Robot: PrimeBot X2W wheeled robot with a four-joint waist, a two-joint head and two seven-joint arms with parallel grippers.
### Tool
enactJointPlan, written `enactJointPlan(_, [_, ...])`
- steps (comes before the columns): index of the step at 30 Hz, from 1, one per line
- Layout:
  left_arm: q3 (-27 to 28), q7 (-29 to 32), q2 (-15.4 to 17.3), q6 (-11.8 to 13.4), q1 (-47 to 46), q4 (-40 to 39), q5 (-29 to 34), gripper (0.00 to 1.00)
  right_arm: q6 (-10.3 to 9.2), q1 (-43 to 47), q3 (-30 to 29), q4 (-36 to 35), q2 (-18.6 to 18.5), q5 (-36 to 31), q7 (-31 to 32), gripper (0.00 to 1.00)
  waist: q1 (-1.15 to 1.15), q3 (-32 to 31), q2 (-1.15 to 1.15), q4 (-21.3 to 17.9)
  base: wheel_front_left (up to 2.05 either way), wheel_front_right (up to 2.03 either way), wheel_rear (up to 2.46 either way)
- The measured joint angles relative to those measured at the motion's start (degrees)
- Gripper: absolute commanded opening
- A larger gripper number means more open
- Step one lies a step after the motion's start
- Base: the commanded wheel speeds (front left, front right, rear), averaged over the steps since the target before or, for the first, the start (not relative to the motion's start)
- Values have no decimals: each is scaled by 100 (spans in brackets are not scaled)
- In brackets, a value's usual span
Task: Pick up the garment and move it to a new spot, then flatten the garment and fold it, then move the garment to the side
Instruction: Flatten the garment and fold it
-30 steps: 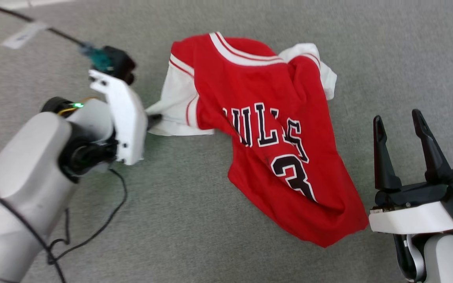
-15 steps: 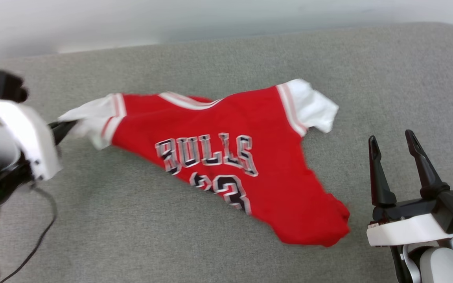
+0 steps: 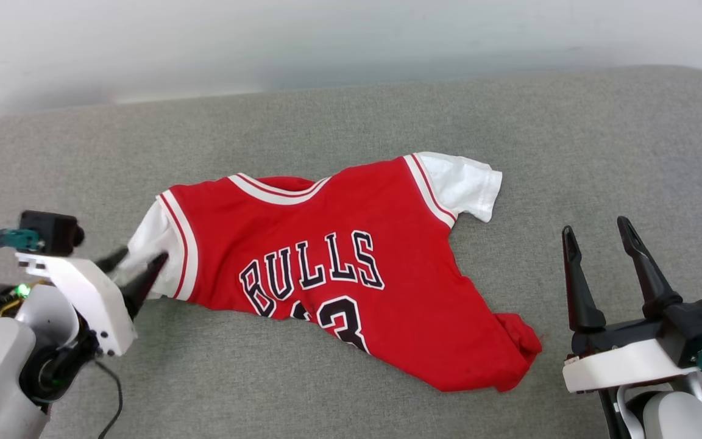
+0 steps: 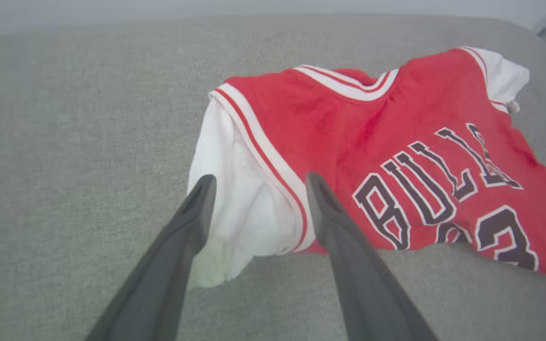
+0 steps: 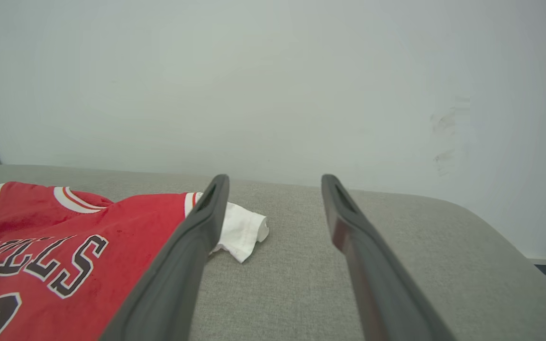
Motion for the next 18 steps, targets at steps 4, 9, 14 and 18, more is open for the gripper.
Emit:
enactJointPlan(4, [211,-1058,-166,126,59,-54,308,100,0,27,11,11,0,-49,0,100,0,-107,0,39,0,0,0])
enactJointPlan(9, [314,-2452,-307,245,380,-475,862,100,0,129,0,10,0,-58,0,100,0,-263,0,112,0,0,0])
enactJointPlan(14, [647,-2800,-616,670,1240,-1034,1501,100,0,205,-29,-11,0,-52,0,100,0,-419,0,142,0,0,0])
enactJointPlan(18, [1513,-2813,-1243,888,1915,-1987,2285,100,0,311,-83,-5,0,-86,0,100,0,-487,0,212,0,0,0])
